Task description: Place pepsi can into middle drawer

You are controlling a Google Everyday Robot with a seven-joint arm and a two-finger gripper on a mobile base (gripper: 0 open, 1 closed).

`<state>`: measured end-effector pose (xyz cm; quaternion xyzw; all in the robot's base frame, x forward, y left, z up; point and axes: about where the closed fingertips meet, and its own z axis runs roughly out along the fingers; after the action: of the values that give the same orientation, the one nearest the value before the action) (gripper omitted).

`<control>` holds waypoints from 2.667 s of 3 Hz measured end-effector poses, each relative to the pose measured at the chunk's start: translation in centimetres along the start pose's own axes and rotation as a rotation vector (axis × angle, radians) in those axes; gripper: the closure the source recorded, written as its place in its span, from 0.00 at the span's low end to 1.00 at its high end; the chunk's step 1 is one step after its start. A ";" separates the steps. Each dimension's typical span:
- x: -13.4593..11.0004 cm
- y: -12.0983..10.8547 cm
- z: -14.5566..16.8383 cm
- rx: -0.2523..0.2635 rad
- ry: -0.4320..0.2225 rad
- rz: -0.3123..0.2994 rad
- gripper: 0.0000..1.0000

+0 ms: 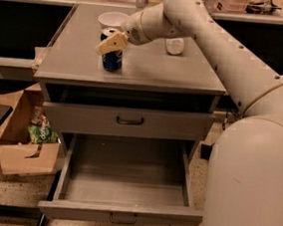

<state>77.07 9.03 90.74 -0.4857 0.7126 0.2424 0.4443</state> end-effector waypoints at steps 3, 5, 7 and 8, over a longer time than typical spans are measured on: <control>-0.2 2.1 -2.5 -0.003 -0.120 -0.072 0.86; -1.2 2.8 -8.5 0.042 -0.255 -0.206 1.00; 0.2 4.4 -6.9 -0.062 -0.241 -0.224 1.00; 1.0 9.0 -7.6 -0.168 -0.257 -0.264 1.00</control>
Offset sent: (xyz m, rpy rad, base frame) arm -0.0206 -0.0109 -0.0150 0.0532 -0.0579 0.0313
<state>65.72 6.31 92.82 -0.5754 0.5575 0.3005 0.5176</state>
